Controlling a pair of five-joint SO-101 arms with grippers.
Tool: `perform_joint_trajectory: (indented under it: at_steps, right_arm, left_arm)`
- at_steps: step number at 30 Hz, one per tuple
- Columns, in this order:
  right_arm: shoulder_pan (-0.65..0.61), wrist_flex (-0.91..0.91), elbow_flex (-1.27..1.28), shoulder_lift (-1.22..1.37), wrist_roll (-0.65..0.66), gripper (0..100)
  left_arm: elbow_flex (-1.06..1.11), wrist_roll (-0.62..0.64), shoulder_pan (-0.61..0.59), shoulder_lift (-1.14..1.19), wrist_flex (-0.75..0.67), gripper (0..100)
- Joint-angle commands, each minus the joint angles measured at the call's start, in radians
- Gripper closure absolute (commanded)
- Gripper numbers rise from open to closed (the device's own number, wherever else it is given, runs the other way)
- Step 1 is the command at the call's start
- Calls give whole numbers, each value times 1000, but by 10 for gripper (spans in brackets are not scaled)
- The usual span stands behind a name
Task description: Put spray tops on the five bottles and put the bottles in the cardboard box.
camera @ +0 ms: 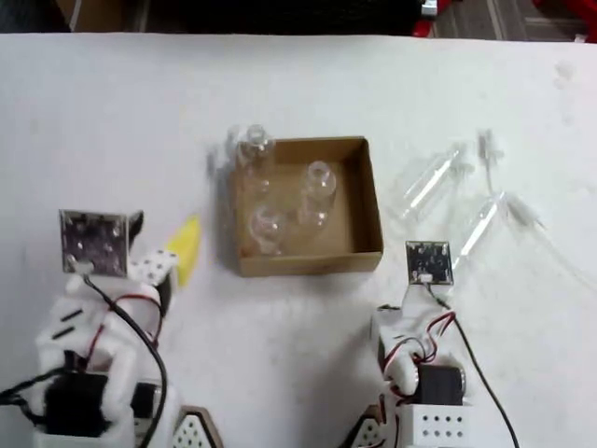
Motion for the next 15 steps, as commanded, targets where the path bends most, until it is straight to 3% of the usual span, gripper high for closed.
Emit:
perform_joint_trajectory:
  at_steps: [1,9,15]
  right_arm:
    - [10,10,9,-2,-6,984]
    - [10,10,9,-2,-6,984]
    - [10,10,9,-2,-6,984]
  left_arm:
    - [143,-11,-16,-162,-46,770]
    - [273,-11,-12,-214,-58,769]
    - [474,-11,-10,-214,-285,770]
